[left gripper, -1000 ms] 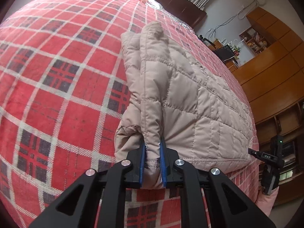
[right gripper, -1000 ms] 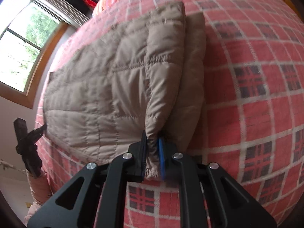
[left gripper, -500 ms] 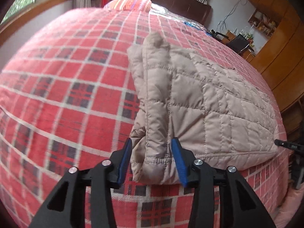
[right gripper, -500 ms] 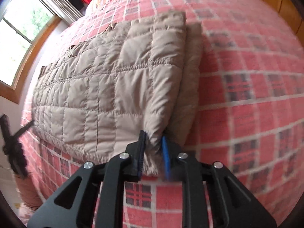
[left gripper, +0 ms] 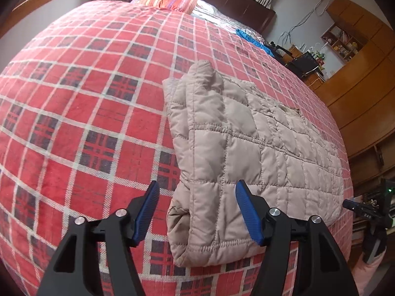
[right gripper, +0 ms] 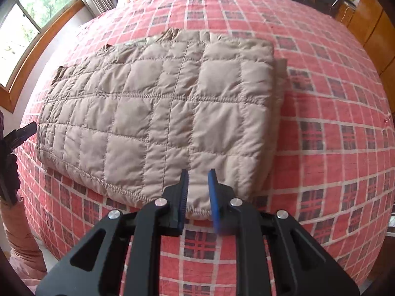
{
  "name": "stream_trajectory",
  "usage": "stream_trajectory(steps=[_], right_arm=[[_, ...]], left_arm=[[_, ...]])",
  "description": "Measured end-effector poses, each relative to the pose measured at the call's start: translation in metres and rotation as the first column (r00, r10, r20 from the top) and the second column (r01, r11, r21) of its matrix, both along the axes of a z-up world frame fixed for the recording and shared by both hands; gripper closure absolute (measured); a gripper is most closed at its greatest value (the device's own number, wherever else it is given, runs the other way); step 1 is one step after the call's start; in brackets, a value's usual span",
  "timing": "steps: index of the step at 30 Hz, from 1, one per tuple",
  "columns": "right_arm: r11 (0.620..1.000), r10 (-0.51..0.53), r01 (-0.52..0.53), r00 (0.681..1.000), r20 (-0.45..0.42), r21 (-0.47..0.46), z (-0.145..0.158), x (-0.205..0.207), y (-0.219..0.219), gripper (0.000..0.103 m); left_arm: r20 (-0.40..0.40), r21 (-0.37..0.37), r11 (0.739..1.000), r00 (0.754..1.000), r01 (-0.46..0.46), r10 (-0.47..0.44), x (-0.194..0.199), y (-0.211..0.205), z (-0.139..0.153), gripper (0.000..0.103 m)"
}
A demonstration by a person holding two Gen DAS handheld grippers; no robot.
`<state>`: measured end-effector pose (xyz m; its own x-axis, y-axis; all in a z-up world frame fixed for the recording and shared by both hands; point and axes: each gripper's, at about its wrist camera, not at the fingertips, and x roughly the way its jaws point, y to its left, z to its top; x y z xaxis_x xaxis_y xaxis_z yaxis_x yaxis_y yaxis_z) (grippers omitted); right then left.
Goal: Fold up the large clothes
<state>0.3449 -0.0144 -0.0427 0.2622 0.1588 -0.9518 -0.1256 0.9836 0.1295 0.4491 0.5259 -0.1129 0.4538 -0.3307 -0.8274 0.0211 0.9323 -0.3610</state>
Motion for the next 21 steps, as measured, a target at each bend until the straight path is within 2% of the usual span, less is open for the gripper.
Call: stream_trajectory(steps=[5,9,13,17,21], right_arm=[[1.000,-0.018,0.018,0.999,-0.031,-0.005,-0.016,0.006,0.001,0.089],[0.999,-0.039,0.039,0.998,-0.058,0.007,-0.030,0.011,-0.006,0.095],[0.999,-0.033,0.034,0.996,-0.081,0.010,-0.040,0.013,-0.008,0.095],[0.999,-0.029,0.031,0.995,-0.098,0.016,-0.053,0.019,-0.010,0.095],[1.000,-0.024,0.025,0.995,-0.096,0.010,-0.057,0.022,-0.010,0.095]], left_arm=[[-0.018,-0.035,0.999,0.999,0.029,-0.029,0.010,-0.006,-0.013,0.037],[-0.019,-0.032,0.998,0.999,0.045,-0.046,0.017,-0.009,-0.021,0.032],[-0.025,-0.046,0.998,0.999,0.036,-0.037,0.021,-0.007,-0.029,0.025],[-0.029,-0.055,0.998,0.999,0.040,-0.042,0.023,-0.006,-0.037,0.022],[-0.031,-0.106,0.993,0.998,0.054,-0.057,0.027,-0.004,-0.044,0.018]])
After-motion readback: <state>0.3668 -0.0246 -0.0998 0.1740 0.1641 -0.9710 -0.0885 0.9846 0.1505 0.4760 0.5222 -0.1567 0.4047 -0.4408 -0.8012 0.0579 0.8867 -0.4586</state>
